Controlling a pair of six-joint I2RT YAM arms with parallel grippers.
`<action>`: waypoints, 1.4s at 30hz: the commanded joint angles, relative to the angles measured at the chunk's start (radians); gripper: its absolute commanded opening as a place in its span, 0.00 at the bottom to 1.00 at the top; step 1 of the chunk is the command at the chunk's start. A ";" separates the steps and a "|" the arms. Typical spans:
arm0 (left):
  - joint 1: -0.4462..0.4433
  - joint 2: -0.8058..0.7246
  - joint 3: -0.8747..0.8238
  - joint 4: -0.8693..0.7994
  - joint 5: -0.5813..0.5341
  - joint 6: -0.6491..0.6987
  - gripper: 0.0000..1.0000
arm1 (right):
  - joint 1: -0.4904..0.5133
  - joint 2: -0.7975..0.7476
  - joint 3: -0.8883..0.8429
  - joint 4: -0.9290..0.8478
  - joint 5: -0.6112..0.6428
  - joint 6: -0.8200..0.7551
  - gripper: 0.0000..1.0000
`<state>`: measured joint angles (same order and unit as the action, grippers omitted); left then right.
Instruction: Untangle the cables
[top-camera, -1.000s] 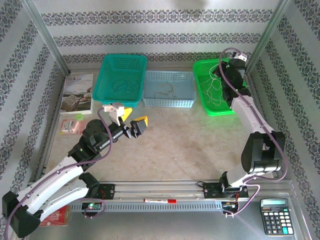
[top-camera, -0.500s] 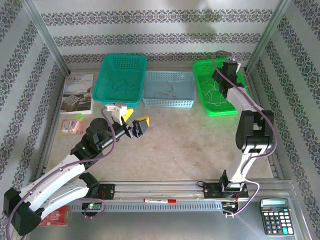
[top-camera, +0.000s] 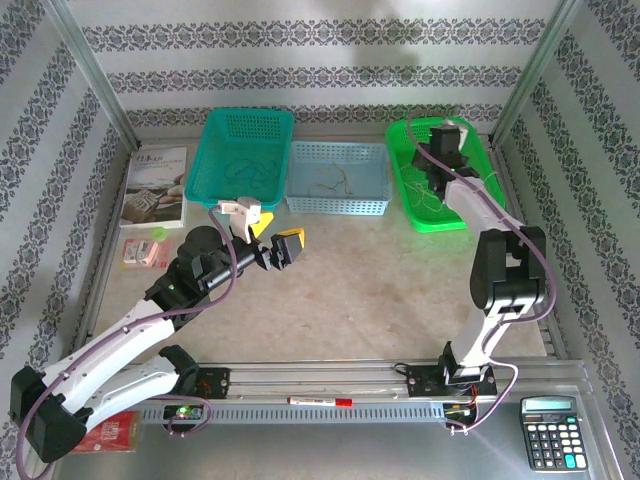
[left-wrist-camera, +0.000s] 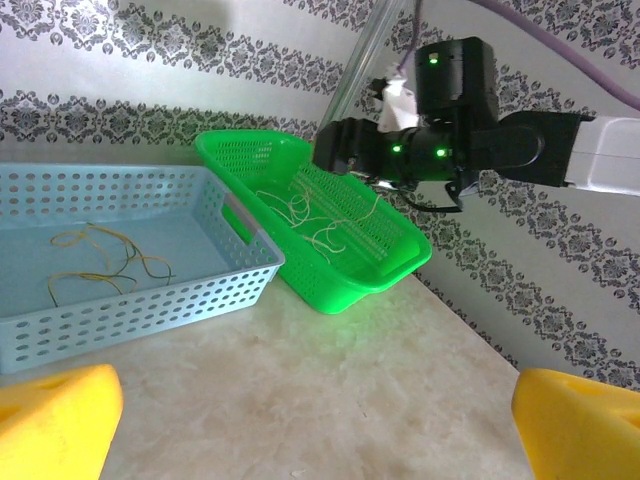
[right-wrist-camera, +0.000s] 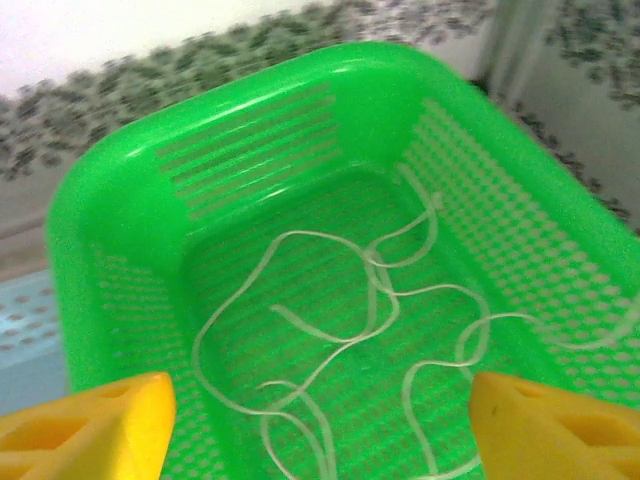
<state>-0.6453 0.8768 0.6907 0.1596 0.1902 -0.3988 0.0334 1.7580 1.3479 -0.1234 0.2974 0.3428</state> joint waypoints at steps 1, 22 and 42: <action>0.016 0.000 0.023 -0.009 0.023 -0.022 1.00 | -0.051 -0.053 -0.041 -0.024 -0.033 0.072 0.77; 0.015 0.007 -0.017 0.124 0.030 -0.047 1.00 | -0.269 0.073 -0.030 -0.083 -0.248 0.297 0.78; 0.022 0.032 -0.021 0.188 0.037 -0.017 1.00 | -0.233 0.328 0.193 -0.083 -0.224 0.327 0.64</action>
<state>-0.6392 0.9081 0.6678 0.2863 0.2089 -0.4309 -0.2161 2.0521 1.4929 -0.2062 0.0620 0.6636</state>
